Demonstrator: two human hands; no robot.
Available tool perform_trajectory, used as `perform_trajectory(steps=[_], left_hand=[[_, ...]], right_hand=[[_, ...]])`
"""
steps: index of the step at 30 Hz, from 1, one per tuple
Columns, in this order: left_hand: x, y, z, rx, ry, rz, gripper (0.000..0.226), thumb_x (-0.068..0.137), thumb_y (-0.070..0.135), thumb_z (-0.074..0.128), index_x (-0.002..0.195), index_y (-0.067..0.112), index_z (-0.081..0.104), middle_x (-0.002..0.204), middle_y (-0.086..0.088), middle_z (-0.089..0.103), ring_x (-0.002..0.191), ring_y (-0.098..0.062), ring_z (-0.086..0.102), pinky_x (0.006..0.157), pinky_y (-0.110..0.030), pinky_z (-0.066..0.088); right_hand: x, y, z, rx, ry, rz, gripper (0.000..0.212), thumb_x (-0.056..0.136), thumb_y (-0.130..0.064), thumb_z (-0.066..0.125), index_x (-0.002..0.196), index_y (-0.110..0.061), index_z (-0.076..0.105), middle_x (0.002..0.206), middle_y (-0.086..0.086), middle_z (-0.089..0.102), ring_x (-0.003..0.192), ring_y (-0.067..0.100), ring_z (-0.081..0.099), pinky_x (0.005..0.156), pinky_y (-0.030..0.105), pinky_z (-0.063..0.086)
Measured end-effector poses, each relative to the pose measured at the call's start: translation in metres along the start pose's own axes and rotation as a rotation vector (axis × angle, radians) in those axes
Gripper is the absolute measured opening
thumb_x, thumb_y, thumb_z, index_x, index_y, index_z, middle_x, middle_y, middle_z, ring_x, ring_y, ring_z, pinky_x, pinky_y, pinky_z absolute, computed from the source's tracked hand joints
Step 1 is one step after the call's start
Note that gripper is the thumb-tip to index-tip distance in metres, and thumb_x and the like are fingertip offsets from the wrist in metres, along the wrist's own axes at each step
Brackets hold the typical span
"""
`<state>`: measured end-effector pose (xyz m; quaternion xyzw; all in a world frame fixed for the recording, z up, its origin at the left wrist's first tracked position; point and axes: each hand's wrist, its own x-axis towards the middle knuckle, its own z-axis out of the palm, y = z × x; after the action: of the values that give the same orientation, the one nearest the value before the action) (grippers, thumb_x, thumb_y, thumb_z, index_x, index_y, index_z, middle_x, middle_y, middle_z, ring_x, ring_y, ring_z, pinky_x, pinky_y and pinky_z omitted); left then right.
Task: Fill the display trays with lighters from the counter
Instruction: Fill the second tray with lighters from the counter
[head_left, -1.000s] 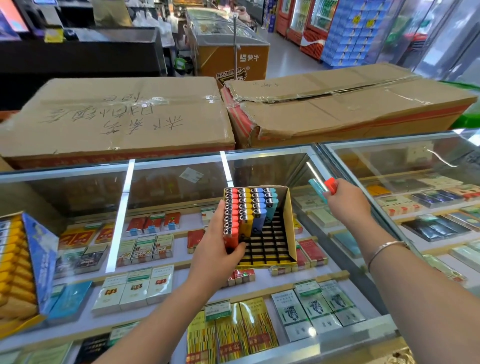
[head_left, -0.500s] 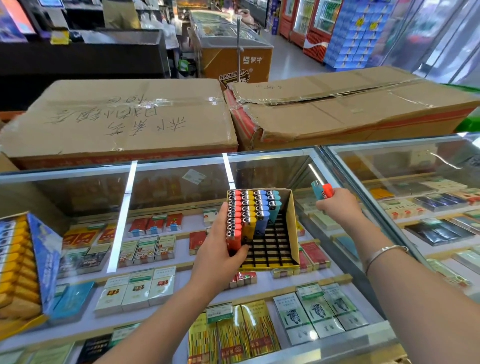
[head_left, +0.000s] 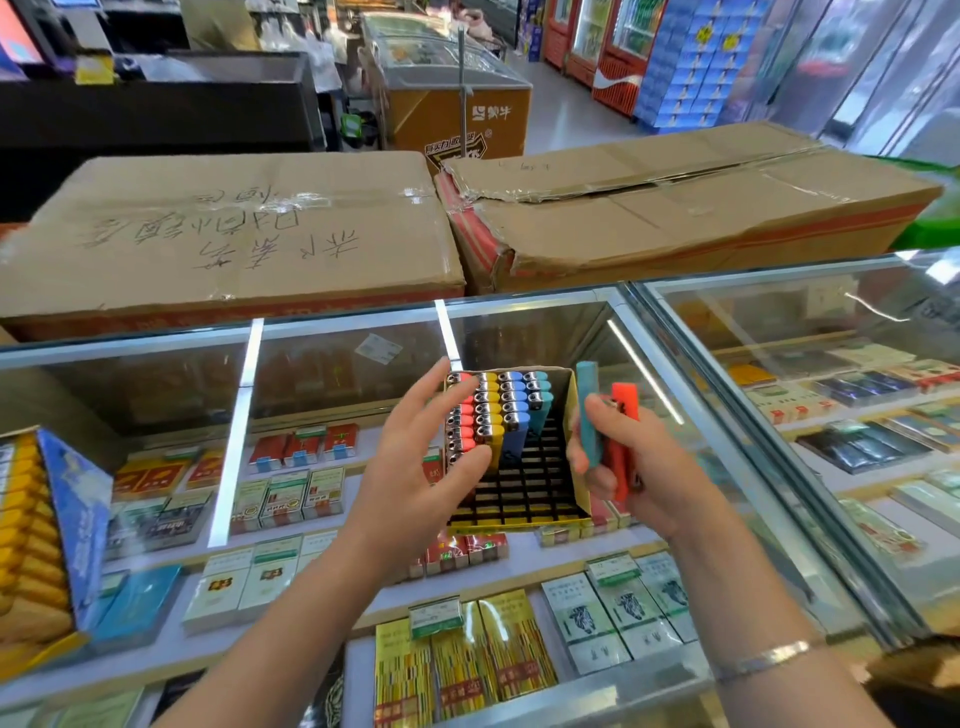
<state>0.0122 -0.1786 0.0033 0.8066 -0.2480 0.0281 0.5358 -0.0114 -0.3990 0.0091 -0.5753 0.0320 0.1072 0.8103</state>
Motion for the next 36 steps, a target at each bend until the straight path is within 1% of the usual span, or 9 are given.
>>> perform_trajectory(steps=[3,7,10,13,17,21,24,27,36], left_hand=[[0.008,0.023,-0.009,-0.065,-0.143,0.105,0.046,0.089,0.027,0.054,0.131,0.043,0.044,0.142,0.027,0.036,0.133,0.005,0.03,0.104,-0.039,0.04],[0.011,0.038,-0.011,-0.166,-0.307,0.066,0.038,0.091,0.01,0.055,0.113,0.041,0.059,0.112,0.022,0.061,0.11,-0.001,0.056,0.09,-0.021,0.048],[0.01,0.038,-0.013,-0.194,-0.317,0.013,0.03,0.09,0.01,0.058,0.102,0.037,0.063,0.097,0.017,0.065,0.096,-0.005,0.062,0.082,-0.02,0.05],[0.01,0.034,-0.012,-0.177,-0.227,-0.027,0.024,0.087,0.015,0.062,0.097,0.038,0.062,0.089,0.016,0.065,0.086,-0.004,0.062,0.075,-0.018,0.051],[0.017,0.033,-0.01,-0.195,-0.055,-0.063,0.022,0.084,0.014,0.065,0.091,0.035,0.062,0.084,0.014,0.066,0.078,-0.002,0.063,0.066,-0.015,0.052],[0.029,0.03,-0.008,-0.103,-0.026,-0.037,0.018,0.083,0.015,0.066,0.093,0.03,0.064,0.084,0.011,0.066,0.077,-0.004,0.063,0.065,-0.019,0.053],[0.039,0.03,-0.002,0.006,-0.043,0.021,0.016,0.085,0.015,0.065,0.097,0.025,0.065,0.091,0.01,0.064,0.081,-0.004,0.061,0.071,-0.02,0.053],[0.047,0.029,0.007,0.137,-0.091,0.06,0.022,0.088,0.014,0.061,0.108,0.023,0.065,0.097,0.009,0.063,0.087,-0.003,0.058,0.076,-0.02,0.051],[0.054,0.019,0.022,0.43,-0.131,0.138,0.031,0.091,0.015,0.056,0.121,0.025,0.058,0.111,0.007,0.062,0.1,-0.01,0.055,0.08,-0.021,0.047]], right_hand=[[-0.006,0.001,0.011,-0.081,-0.239,0.132,0.036,0.067,-0.047,0.076,0.074,-0.014,0.063,0.055,0.011,0.059,0.033,0.009,0.04,0.035,0.016,0.032],[-0.007,0.001,0.021,-0.067,-0.436,0.217,0.043,0.068,-0.045,0.077,0.078,-0.008,0.059,0.052,0.009,0.059,0.031,0.007,0.042,0.034,0.014,0.034],[-0.006,0.004,0.022,-0.072,-0.465,0.235,0.041,0.071,-0.046,0.074,0.079,-0.008,0.061,0.053,0.008,0.06,0.031,0.007,0.041,0.035,0.014,0.031],[-0.004,0.004,0.021,-0.128,-0.313,0.22,0.029,0.079,-0.043,0.065,0.082,-0.014,0.067,0.065,0.012,0.063,0.033,0.008,0.042,0.035,0.016,0.028],[0.009,0.005,0.02,-0.145,0.167,0.033,0.019,0.079,-0.029,0.068,0.064,-0.018,0.061,0.059,0.005,0.051,0.038,0.011,0.039,0.037,0.02,0.034],[0.023,0.008,0.01,-0.439,0.64,-0.077,0.015,0.079,-0.017,0.067,0.072,-0.014,0.055,0.058,-0.002,0.045,0.053,0.014,0.04,0.051,0.028,0.036],[0.032,0.007,0.008,-0.56,0.628,-0.129,0.008,0.079,-0.013,0.064,0.084,-0.013,0.058,0.068,-0.002,0.05,0.06,0.014,0.045,0.056,0.029,0.039],[0.039,0.007,0.009,-0.642,0.59,-0.137,0.035,0.08,-0.005,0.059,0.108,-0.025,0.056,0.084,-0.005,0.055,0.072,0.009,0.052,0.062,0.023,0.042],[0.044,0.014,0.002,-0.601,0.538,-0.119,0.027,0.079,-0.002,0.053,0.093,-0.023,0.06,0.081,-0.001,0.06,0.071,0.01,0.057,0.057,0.019,0.043]])
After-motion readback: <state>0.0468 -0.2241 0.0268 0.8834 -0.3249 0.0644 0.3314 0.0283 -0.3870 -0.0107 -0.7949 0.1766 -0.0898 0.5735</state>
